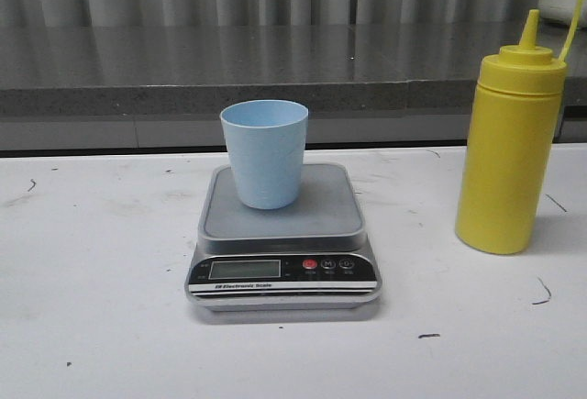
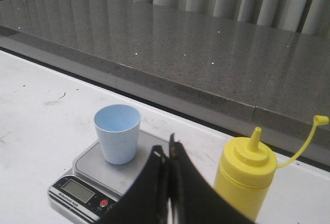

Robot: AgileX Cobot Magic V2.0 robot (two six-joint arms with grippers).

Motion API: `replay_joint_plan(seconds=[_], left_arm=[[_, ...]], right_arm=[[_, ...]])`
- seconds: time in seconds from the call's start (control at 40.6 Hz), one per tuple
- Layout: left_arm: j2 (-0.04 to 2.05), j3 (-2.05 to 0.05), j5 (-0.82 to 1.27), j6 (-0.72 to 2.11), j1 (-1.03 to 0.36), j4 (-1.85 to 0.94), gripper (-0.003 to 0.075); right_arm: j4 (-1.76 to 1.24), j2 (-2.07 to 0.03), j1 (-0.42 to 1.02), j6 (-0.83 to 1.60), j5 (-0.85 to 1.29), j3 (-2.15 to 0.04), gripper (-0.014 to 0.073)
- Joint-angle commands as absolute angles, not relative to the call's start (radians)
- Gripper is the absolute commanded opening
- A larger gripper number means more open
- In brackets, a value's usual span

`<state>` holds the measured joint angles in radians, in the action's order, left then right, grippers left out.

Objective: Pour seasoning into cup on scale with both arms

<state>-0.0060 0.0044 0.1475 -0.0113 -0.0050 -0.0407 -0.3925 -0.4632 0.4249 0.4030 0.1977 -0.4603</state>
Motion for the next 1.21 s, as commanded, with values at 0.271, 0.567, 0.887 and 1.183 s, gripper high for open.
replay_joint_plan(seconds=[0.271,0.567,0.887,1.183], left_arm=[[-0.022,0.027,0.075,-0.024,-0.003,-0.051,-0.002],[-0.022,0.027,0.075,-0.024,-0.003,-0.051,-0.002],[-0.022,0.027,0.075,-0.024,-0.003,-0.051,-0.002],[-0.022,0.027,0.075,-0.024,-0.003,-0.051,-0.002]], right_arm=[[-0.391,-0.468,0.419,0.413,0.126,-0.495,-0.0111],[-0.391,-0.468,0.419,0.413,0.126,-0.495,-0.0111],[-0.317,-0.461,0.419,0.402,0.053,-0.442,-0.0111],[-0.039,-0.306,0.266,0.082,-0.136,-0.23,-0.0111]])
